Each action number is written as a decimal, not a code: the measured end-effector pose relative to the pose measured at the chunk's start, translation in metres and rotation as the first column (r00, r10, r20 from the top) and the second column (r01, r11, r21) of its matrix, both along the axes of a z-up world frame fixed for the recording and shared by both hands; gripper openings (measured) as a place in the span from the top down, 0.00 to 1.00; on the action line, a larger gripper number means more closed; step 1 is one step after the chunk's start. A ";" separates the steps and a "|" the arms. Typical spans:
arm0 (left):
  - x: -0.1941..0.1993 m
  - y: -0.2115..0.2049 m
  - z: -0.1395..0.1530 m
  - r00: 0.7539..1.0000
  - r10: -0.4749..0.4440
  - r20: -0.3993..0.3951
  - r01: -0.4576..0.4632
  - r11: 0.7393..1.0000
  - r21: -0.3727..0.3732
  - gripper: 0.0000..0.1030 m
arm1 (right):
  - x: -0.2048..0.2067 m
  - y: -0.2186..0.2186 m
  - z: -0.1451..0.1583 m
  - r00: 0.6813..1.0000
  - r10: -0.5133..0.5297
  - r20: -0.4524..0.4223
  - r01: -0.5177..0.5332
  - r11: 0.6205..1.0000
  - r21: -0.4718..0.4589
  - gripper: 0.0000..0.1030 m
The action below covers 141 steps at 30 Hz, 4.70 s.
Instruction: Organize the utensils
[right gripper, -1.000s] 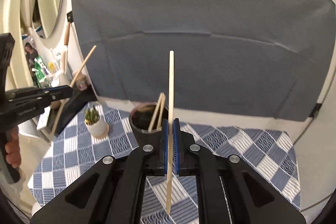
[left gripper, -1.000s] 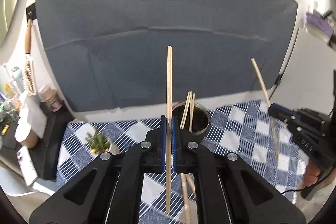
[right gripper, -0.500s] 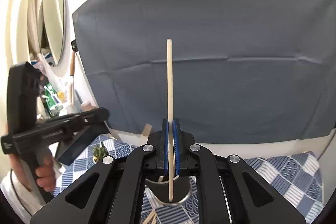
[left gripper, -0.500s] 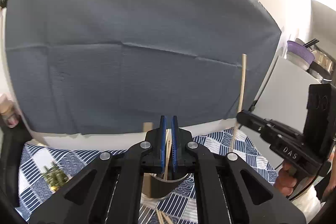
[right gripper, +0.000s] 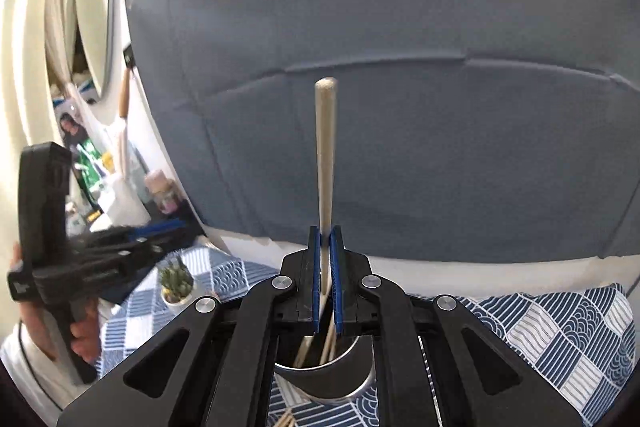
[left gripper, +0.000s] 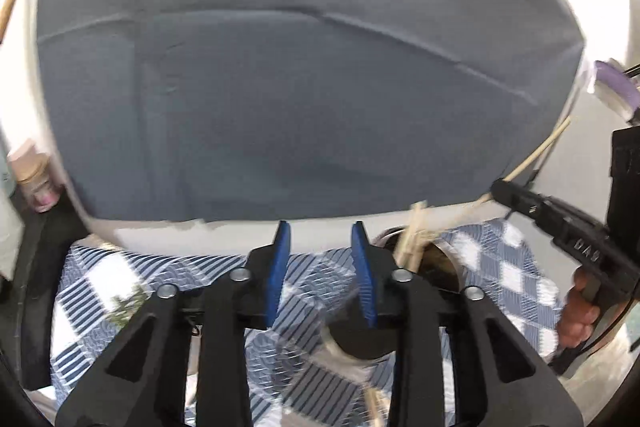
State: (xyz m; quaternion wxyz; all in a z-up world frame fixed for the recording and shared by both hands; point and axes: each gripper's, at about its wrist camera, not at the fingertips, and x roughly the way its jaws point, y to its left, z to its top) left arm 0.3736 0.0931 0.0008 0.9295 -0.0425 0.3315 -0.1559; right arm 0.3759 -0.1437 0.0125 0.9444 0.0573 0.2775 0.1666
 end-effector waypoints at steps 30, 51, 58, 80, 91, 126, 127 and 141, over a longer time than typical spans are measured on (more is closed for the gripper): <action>-0.042 0.049 -0.125 0.946 0.041 -0.322 -0.004 0.993 0.114 0.26 | -0.001 -0.015 -0.059 0.978 -0.163 -0.134 0.146 0.981 -0.129 0.15; -0.012 0.063 -0.181 0.902 0.134 -0.411 -0.013 0.958 0.285 0.54 | -0.028 -0.067 -0.089 0.932 -0.277 -0.233 0.276 0.961 -0.036 0.14; -0.015 0.058 -0.180 0.903 0.146 -0.404 -0.039 0.965 0.261 0.90 | -0.043 -0.072 -0.089 0.930 -0.291 -0.226 0.272 0.956 -0.112 0.14; -0.049 0.051 -0.182 0.874 0.149 -0.462 -0.136 0.989 0.062 0.95 | -0.111 -0.067 -0.067 0.940 -0.264 -0.214 0.228 0.957 -0.178 0.14; -0.088 0.049 -0.142 0.906 0.160 -0.392 -0.168 0.986 0.015 0.95 | -0.166 -0.064 -0.050 0.960 -0.217 -0.179 0.187 0.968 -0.169 0.14; -0.014 -0.047 0.022 0.993 -0.060 -0.101 0.049 0.993 -0.104 0.95 | -0.179 -0.103 0.000 0.944 -0.320 -0.086 0.314 0.946 -0.078 0.13; -0.010 -0.051 0.021 0.994 -0.066 -0.092 0.055 0.992 -0.110 0.95 | -0.176 -0.106 -0.002 0.941 -0.324 -0.098 0.318 0.945 -0.070 0.13; 0.035 -0.094 -0.026 0.991 -0.128 0.049 0.134 0.979 -0.151 0.95 | -0.145 -0.106 -0.032 0.932 -0.306 -0.195 0.301 0.952 -0.057 0.13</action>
